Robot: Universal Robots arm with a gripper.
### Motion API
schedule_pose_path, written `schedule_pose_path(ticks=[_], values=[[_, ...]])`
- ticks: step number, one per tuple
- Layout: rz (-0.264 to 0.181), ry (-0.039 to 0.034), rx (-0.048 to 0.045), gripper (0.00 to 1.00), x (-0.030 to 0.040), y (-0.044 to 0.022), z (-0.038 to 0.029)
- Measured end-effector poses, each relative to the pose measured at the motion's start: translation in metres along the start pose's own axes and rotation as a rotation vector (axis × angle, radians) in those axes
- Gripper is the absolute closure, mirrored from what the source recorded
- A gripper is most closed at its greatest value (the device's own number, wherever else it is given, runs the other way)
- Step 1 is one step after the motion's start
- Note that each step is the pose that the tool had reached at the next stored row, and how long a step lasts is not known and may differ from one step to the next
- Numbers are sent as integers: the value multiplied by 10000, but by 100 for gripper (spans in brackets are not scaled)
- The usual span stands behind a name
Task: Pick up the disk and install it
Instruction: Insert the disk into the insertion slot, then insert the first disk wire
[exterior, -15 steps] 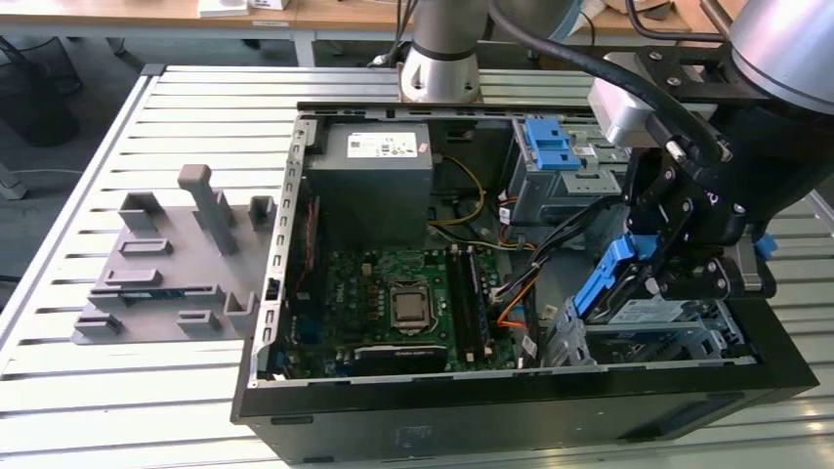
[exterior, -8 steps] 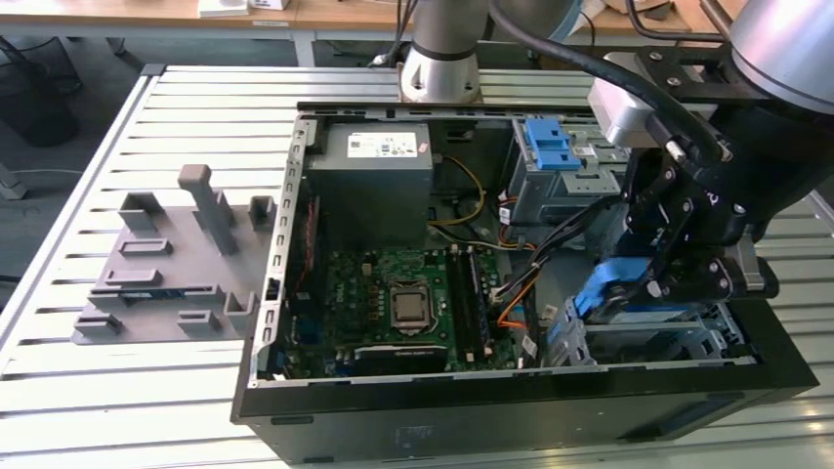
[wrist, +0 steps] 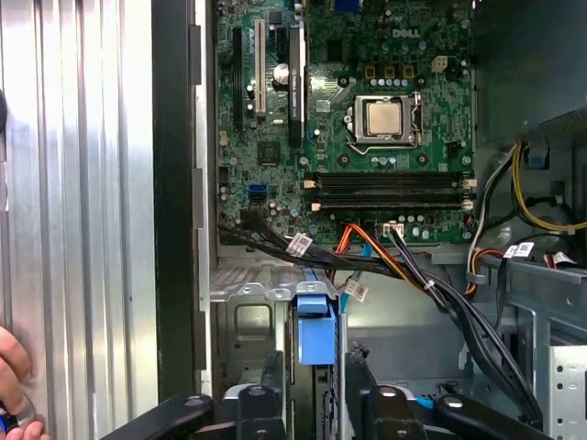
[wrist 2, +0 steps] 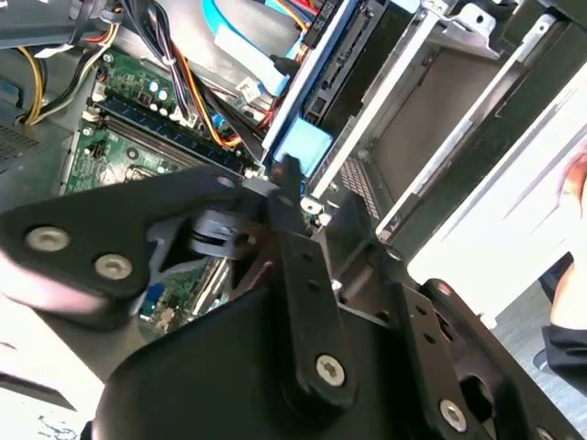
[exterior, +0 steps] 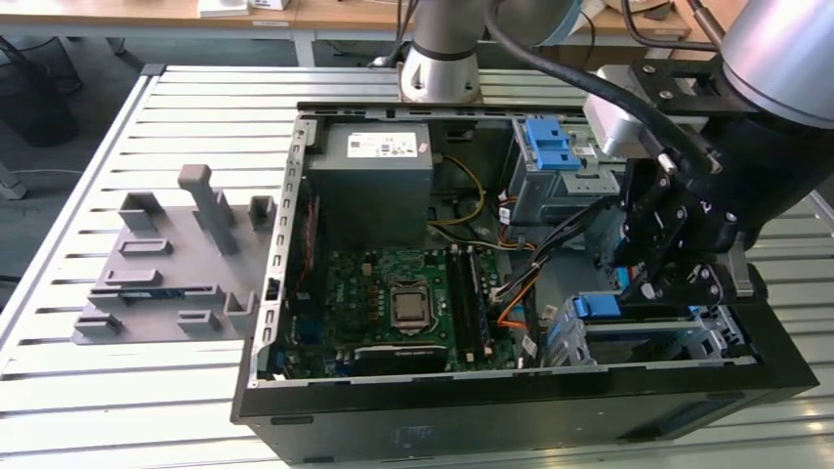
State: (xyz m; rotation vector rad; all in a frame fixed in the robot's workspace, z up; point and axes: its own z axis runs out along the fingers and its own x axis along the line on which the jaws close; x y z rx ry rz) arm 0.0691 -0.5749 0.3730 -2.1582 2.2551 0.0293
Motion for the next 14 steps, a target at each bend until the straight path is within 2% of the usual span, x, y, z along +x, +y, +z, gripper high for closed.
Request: schedule_pose_path(ticks=[2, 3, 5, 6, 7, 14], values=[[0, 0, 0, 70, 1, 0, 36], [0, 0, 0, 70, 1, 0, 52], [0, 0, 0, 82, 2, 0, 77], [0, 1, 0, 82, 2, 0, 85], [0, 2, 0, 88, 2, 0, 90], [-1, 1, 0, 89, 3, 0, 106]])
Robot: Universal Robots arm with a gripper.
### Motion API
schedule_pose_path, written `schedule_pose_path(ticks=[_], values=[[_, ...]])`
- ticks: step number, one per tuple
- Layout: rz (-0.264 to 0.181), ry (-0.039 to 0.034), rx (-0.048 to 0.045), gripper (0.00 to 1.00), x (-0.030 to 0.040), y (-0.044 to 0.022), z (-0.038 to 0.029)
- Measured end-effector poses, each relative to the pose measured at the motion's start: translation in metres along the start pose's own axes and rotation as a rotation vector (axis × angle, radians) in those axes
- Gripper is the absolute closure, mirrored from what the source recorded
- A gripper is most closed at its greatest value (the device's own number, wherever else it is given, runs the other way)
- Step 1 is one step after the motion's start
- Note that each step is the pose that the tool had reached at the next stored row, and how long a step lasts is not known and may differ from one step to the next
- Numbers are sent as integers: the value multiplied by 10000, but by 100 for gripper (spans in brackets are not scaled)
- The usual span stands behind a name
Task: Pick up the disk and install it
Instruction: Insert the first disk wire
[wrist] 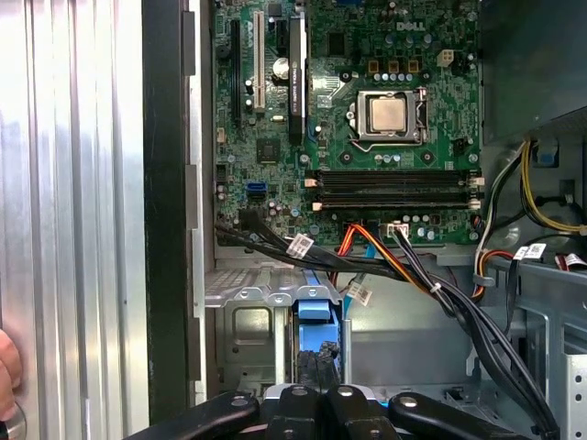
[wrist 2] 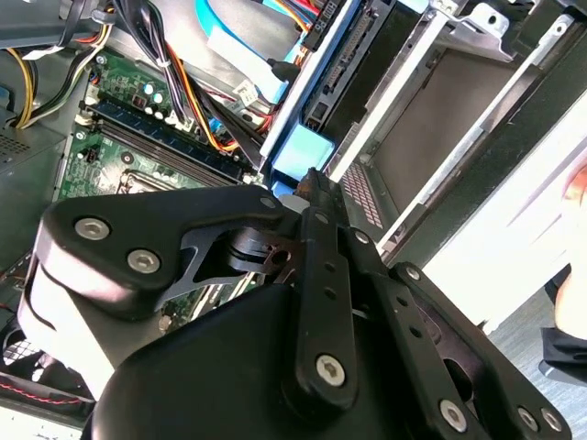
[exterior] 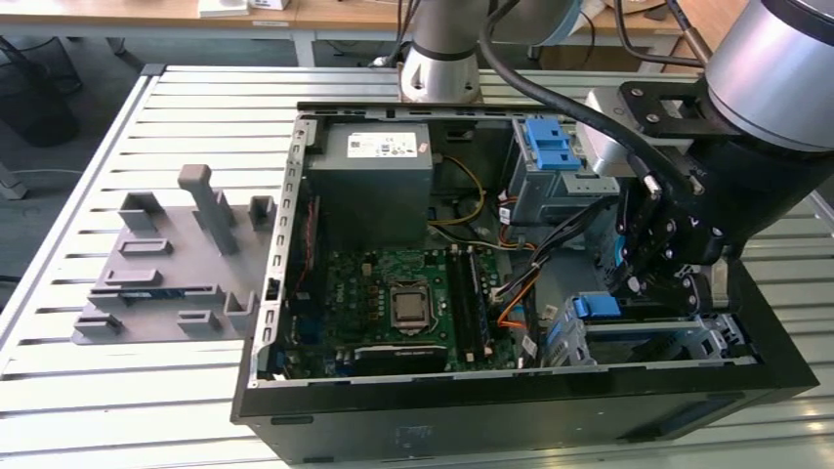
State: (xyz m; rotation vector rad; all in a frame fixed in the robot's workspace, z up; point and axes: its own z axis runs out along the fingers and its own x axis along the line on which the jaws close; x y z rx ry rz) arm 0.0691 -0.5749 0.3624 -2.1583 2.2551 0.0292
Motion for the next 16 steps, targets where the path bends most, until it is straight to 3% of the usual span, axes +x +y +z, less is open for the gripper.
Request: schedule_pose_path(ticks=[11, 16], values=[[0, -2, 1, 89, 0, -11, 3], [1, -1, 0, 89, -6, -135, 3]])
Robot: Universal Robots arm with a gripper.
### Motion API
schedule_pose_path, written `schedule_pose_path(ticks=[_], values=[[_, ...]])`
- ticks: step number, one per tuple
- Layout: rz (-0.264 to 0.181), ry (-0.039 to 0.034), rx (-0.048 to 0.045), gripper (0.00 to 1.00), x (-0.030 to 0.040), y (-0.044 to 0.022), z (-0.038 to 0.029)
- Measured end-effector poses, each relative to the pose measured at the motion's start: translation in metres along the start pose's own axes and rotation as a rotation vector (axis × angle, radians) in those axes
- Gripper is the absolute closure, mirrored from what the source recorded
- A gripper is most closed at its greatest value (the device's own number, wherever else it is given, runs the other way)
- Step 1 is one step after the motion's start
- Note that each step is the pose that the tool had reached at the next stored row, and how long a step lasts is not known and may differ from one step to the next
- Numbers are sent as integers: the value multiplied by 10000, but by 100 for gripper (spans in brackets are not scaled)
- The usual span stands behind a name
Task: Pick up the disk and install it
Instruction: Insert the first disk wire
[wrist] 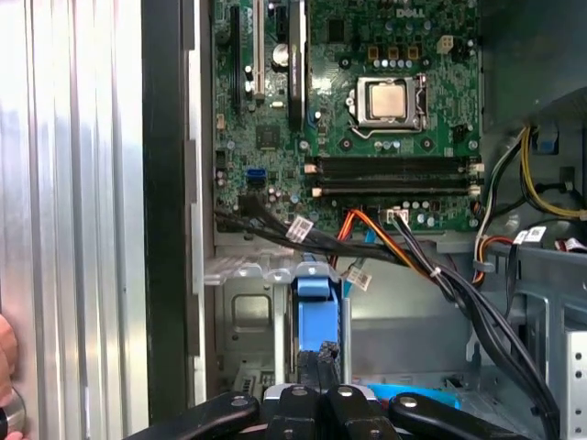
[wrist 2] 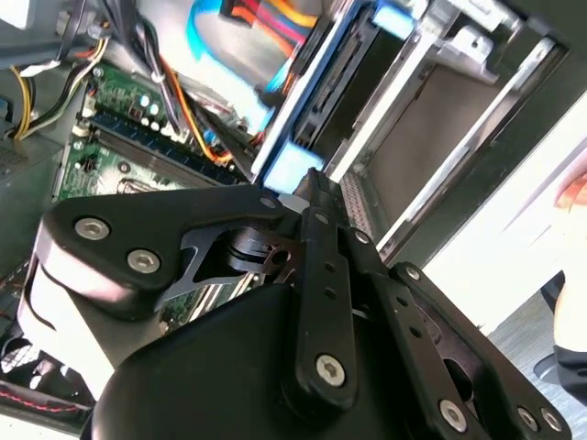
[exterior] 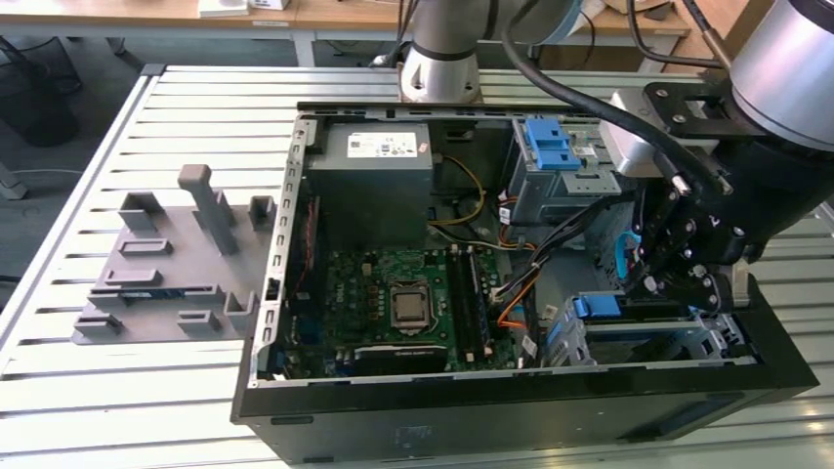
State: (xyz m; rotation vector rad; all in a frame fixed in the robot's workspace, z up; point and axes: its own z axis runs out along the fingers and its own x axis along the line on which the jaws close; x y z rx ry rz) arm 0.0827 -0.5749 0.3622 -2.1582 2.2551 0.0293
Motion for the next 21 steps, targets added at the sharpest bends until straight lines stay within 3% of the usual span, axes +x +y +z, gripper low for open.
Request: schedule_pose_path(ticks=[9, 15, 21], values=[[0, 2, 0, 89, -16, -295, 0], [-1, 2, 0, 89, -102, -351, 3], [-1, 0, 1, 89, -163, -360, 9]])
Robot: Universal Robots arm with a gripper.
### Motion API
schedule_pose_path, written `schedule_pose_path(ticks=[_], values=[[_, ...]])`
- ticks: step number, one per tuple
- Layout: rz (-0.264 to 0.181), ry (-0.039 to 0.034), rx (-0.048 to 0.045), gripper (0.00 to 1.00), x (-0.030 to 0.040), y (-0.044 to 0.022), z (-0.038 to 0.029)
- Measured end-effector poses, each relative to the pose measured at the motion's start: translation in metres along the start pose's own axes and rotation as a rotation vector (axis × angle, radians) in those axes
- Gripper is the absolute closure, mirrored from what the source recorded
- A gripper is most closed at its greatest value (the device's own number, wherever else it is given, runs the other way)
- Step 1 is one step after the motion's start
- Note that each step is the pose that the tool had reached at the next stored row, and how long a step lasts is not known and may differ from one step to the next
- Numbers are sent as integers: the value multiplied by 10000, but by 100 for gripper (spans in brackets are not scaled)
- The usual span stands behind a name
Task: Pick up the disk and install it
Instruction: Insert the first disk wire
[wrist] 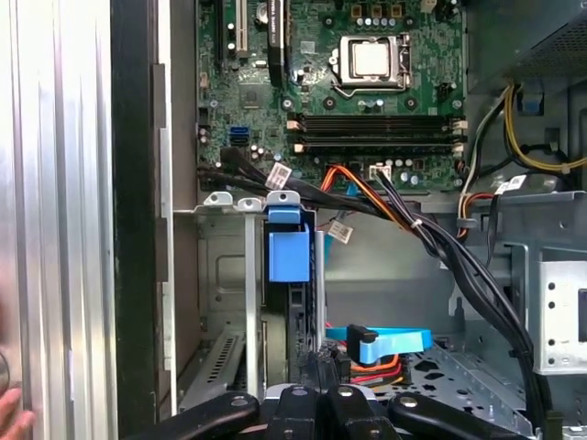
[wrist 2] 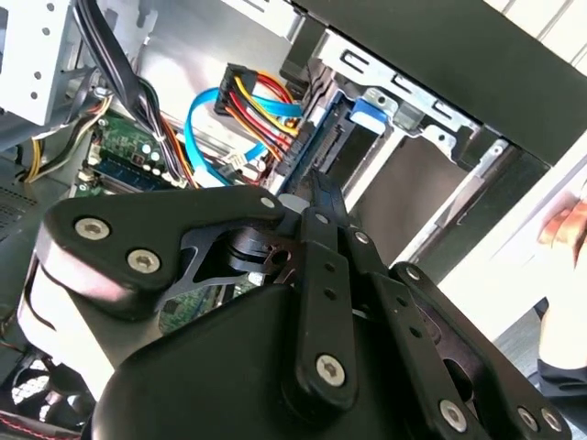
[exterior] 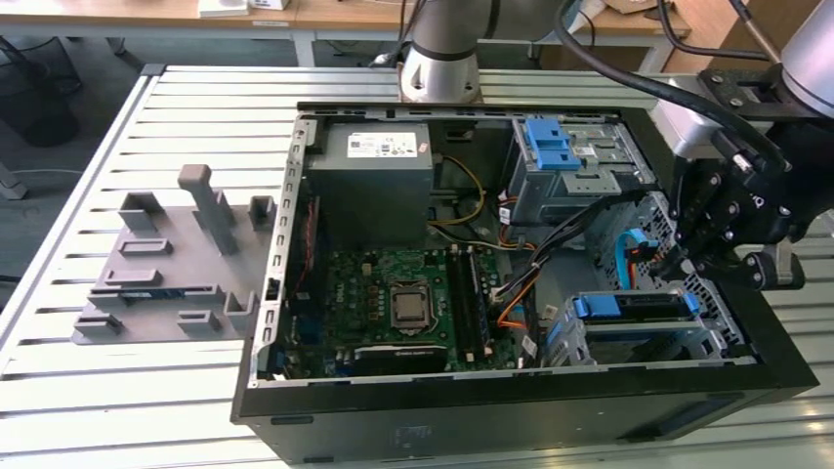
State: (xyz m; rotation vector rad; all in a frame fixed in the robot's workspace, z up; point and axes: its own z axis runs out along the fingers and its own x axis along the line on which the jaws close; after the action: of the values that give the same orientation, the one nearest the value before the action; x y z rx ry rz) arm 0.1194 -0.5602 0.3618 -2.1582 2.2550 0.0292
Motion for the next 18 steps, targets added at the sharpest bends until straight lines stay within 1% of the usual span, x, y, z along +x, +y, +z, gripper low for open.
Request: schedule_pose_path(ticks=[8, 10, 14, 18], values=[[15, 0, 1, 89, -67, -3, 21], [15, 0, 1, 76, -87, -6, 26], [14, 0, 1, 76, -114, -16, 36], [17, 2, 2, 76, -116, -36, 42]])
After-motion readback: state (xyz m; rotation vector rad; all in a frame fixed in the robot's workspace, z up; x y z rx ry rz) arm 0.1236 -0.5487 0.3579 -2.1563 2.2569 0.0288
